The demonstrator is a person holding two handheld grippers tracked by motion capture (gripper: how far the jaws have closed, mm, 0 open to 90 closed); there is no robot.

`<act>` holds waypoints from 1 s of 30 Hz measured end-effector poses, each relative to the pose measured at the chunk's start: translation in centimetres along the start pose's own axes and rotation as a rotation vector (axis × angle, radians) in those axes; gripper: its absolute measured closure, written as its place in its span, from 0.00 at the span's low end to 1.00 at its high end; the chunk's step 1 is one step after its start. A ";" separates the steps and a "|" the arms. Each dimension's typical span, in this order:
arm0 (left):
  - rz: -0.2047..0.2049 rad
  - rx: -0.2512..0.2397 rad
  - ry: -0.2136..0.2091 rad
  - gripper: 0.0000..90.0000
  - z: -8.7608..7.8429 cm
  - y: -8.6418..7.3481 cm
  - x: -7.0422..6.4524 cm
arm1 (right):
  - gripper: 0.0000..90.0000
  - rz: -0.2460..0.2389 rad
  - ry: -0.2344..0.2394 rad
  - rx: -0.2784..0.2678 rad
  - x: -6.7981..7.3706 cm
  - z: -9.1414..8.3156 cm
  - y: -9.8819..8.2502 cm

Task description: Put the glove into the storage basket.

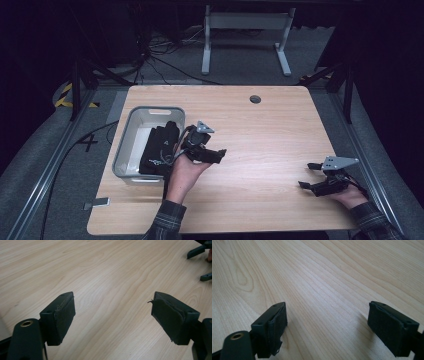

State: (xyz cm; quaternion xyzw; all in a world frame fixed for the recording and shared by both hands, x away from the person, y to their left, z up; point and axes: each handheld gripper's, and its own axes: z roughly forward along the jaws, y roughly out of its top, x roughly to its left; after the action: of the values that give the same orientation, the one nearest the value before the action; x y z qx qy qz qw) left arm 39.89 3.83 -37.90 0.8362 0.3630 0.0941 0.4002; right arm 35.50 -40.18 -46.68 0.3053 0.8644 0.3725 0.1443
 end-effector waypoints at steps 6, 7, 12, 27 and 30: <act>0.035 0.010 -0.028 0.22 2.1 -1.1 -1.7 | 0.18 0.000 0.000 0.000 0.0 0.0 0.0; 0.035 0.010 -0.028 0.22 2.1 -1.1 -1.7 | 0.18 0.000 0.000 0.000 0.0 0.0 0.0; 0.066 0.035 -0.040 0.21 3.8 -2.5 -3.0 | 0.18 0.001 0.001 0.001 0.0 0.0 0.0; 0.181 0.134 -0.064 0.16 7.8 -5.2 -5.6 | 0.18 0.000 0.001 0.001 0.0 0.0 0.0; 0.212 0.144 -0.047 0.14 8.4 -5.5 -5.8 | 0.18 0.000 0.002 0.001 0.0 0.0 0.0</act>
State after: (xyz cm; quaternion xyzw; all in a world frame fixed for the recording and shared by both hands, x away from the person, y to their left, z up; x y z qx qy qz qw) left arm 36.56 -2.91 -46.73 0.8984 0.2690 0.0898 0.3353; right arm 35.49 -40.16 -46.68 0.3049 0.8648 0.3721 0.1435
